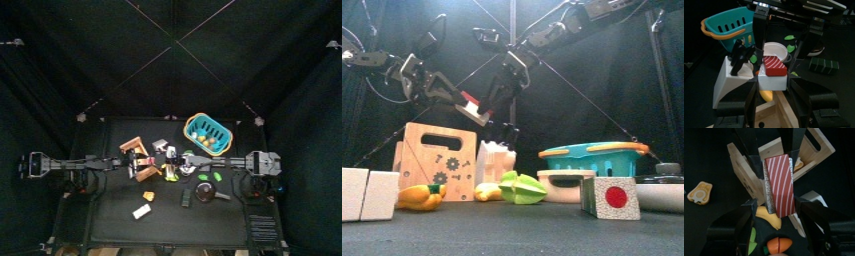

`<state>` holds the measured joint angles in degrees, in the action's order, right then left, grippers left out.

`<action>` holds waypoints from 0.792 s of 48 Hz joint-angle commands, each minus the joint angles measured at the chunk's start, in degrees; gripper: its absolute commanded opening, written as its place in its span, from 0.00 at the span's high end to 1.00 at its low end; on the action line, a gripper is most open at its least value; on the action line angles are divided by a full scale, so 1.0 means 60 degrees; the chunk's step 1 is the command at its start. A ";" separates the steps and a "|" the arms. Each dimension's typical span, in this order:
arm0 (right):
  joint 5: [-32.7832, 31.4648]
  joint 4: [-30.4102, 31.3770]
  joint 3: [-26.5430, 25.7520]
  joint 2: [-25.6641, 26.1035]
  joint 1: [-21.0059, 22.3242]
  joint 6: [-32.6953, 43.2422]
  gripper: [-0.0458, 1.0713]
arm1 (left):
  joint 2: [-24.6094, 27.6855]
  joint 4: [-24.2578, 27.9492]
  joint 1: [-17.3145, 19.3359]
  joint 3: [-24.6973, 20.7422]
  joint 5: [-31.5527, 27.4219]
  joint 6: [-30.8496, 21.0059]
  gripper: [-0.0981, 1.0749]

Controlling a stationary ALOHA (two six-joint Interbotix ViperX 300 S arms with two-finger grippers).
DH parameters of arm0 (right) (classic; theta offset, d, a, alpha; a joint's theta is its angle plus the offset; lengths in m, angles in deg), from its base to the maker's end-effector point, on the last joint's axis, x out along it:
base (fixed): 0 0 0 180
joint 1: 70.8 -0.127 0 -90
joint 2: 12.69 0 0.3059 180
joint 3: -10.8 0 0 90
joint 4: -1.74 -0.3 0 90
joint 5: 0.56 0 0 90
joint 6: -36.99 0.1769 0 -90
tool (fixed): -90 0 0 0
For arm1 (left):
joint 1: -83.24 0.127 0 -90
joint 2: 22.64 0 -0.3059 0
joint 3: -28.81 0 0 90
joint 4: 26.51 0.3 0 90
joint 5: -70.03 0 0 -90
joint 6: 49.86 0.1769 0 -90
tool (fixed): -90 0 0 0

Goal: Place salmon sushi in toolbox

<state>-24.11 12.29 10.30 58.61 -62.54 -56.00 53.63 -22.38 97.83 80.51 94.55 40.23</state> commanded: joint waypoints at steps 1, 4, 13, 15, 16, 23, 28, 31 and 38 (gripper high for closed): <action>0.0059 0.0015 0.0000 0.0527 0.0029 0.0015 0.14 | -0.0044 -0.0015 0.0073 -0.0073 0.0103 0.0015 0.39; 0.0073 0.0000 0.0161 0.0674 0.0044 0.0015 0.14 | -0.0059 -0.0015 0.0103 -0.0015 0.0103 0.0015 0.39; 0.0703 -0.0059 0.1069 0.1494 0.0059 0.0044 0.14 | -0.0425 -0.0015 0.0293 0.0176 0.0088 0.0015 0.39; 0.1040 -0.0059 0.1406 0.1758 0.0073 0.0044 0.14 | -0.0645 -0.0015 0.0366 0.0278 0.0044 0.0000 0.39; 0.1172 -0.0059 0.1538 0.1846 0.0088 0.0015 0.14 | -0.0732 -0.0015 0.0381 0.0322 0.0029 0.0000 0.39; 0.2227 -0.0059 0.2534 0.2520 0.0278 0.0015 0.14 | -0.1699 -0.0249 0.0601 0.0938 -0.0088 0.0000 0.40; 0.2871 -0.0103 0.3193 0.2930 0.0454 0.0015 0.14 | -0.2271 -0.0278 0.0645 0.1348 -0.0322 0.0000 0.40; 0.3252 -0.0132 0.3486 0.3076 0.0571 0.0044 0.14 | -0.2476 -0.0278 0.0645 0.1523 -0.0557 0.0000 0.40; 0.4380 -0.0176 0.4189 0.3267 0.0996 0.0015 0.14 | -0.2505 -0.0322 0.0718 0.1655 -0.1084 -0.0029 0.40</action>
<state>-1.09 11.41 34.73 76.27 -57.88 -55.74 38.43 -24.05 101.70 91.24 88.83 40.23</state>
